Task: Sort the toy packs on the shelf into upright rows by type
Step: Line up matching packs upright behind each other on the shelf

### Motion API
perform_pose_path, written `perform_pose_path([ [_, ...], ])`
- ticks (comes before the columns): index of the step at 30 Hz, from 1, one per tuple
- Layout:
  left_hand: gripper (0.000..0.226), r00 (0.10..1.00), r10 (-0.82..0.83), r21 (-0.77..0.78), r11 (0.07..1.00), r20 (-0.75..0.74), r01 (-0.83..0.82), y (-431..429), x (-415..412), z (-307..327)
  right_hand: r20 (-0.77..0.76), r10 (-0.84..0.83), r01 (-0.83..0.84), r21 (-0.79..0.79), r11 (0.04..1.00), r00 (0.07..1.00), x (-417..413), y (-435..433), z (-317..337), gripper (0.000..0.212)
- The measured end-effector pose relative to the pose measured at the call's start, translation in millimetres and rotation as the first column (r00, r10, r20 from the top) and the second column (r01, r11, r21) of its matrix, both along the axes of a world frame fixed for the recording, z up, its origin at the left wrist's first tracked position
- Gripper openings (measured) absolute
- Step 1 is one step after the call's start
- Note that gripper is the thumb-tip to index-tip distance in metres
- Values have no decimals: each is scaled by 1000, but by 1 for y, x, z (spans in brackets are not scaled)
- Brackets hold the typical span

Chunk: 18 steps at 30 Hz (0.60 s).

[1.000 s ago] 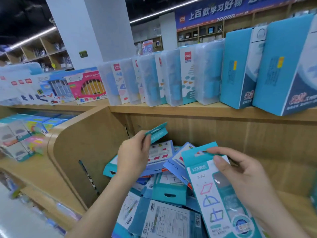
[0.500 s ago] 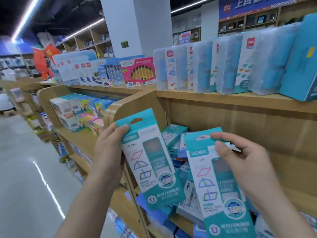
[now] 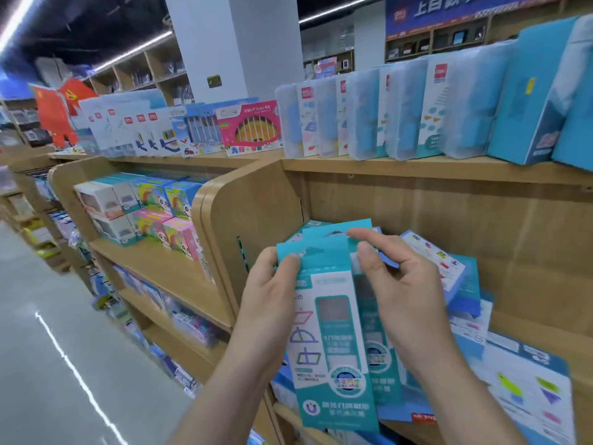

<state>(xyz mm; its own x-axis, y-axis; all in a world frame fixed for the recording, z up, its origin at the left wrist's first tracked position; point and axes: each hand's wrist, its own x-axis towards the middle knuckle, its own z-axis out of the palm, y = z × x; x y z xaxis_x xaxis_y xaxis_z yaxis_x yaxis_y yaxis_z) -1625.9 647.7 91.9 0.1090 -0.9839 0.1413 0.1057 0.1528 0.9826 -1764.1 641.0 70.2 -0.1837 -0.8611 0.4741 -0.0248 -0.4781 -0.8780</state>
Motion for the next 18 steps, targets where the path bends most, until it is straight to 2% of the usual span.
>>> perform_pose_path([
  [3, 11, 999, 29, -15, 999, 15, -29, 2, -6, -3, 32, 64, -65, 45, 997, 997, 3, 12, -4, 32],
  [6, 6, 998, 24, -1, 1000, -49, -24, 6, -11, -1, -125, 81, -67, 115, 991, 989, 4, 21, -7, 61],
  [7, 6, 997, 10, 11, 1000, -76, -9, 7, -12, 0, -191, 57, -35, 119, 992, 980, 5, 24, -7, 64],
  [9, 8, 992, -35, 26, 999, -122, 39, 10, -12, 0, -233, 17, 2, 84, 996, 972, 6, 27, -7, 55],
  [11, 12, 984, -111, 17, 993, -141, 115, 13, -12, 0, -204, 0, 8, 39, 999, 979, 5, 29, -9, 52],
  [13, 29, 968, -217, -23, 976, -125, 216, 18, -11, -2, -131, 10, -7, 24, 1000, 991, 2, 33, -9, 57],
  [15, 47, 947, -318, -53, 948, -53, 315, 27, -8, -5, -2, 36, -36, 4, 999, 999, -5, 40, -3, 52],
  [18, 49, 909, -414, -51, 908, 52, 417, 43, -9, -10, 159, 38, -32, -38, 999, 986, -14, 54, 9, 42],
])
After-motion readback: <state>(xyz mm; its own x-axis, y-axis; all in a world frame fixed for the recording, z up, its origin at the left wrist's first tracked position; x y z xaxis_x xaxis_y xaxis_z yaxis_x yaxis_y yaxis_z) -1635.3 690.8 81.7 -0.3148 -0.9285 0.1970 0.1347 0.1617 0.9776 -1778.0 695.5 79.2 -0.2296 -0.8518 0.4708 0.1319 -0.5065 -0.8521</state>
